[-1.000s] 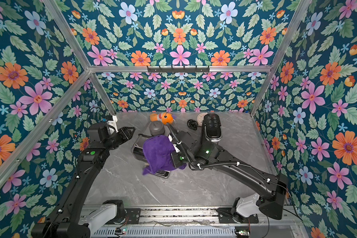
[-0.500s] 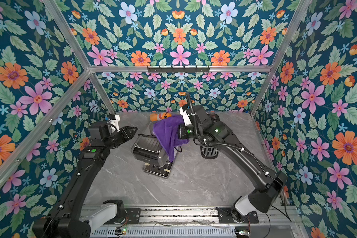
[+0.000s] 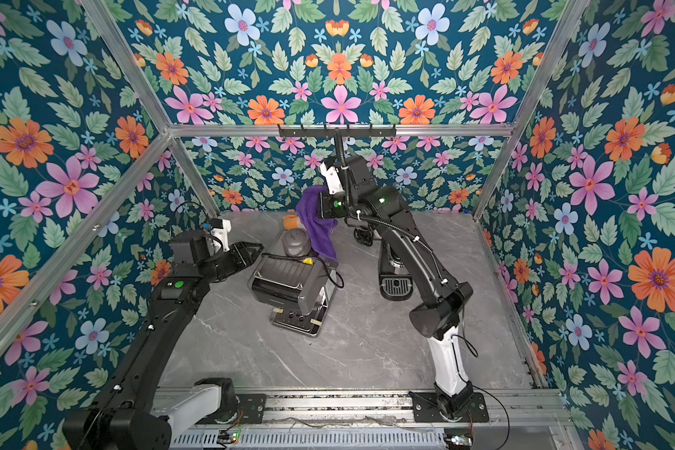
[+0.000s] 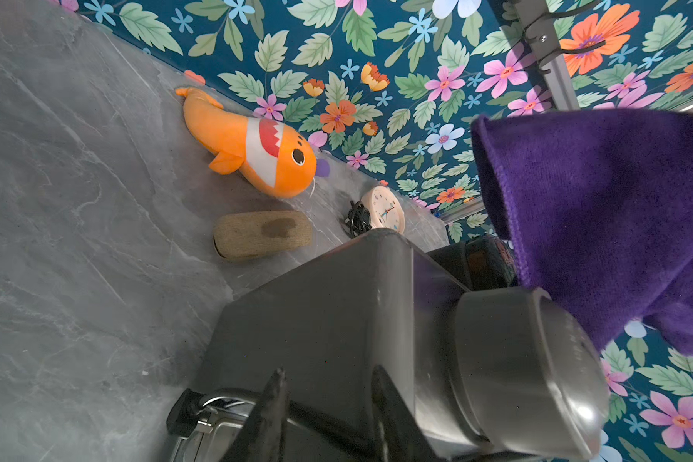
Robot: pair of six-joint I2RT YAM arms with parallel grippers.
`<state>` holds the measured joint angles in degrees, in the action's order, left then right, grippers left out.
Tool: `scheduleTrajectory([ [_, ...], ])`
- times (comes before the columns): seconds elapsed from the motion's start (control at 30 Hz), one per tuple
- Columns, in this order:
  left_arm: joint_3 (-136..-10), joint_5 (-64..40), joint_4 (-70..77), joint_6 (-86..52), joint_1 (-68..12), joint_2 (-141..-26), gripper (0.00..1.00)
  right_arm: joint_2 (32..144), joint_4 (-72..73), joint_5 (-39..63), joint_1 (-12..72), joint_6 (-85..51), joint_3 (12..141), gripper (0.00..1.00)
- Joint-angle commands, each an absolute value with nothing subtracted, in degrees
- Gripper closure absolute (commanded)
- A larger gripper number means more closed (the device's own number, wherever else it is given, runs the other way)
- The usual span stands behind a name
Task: Wipe the surface of a coffee machine
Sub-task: Wipe the dirt from the surface of the coffee machine.
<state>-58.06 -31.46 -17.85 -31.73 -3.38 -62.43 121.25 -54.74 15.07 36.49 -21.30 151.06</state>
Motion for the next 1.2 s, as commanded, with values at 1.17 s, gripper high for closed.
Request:
scheduleTrajectory([
  [1.17, -55.9, -28.4, -16.7, -31.6, -3.3, -60.6, 0.75, 130.1, -53.8, 18.6, 45.2, -22.7, 156.8, 1.00],
])
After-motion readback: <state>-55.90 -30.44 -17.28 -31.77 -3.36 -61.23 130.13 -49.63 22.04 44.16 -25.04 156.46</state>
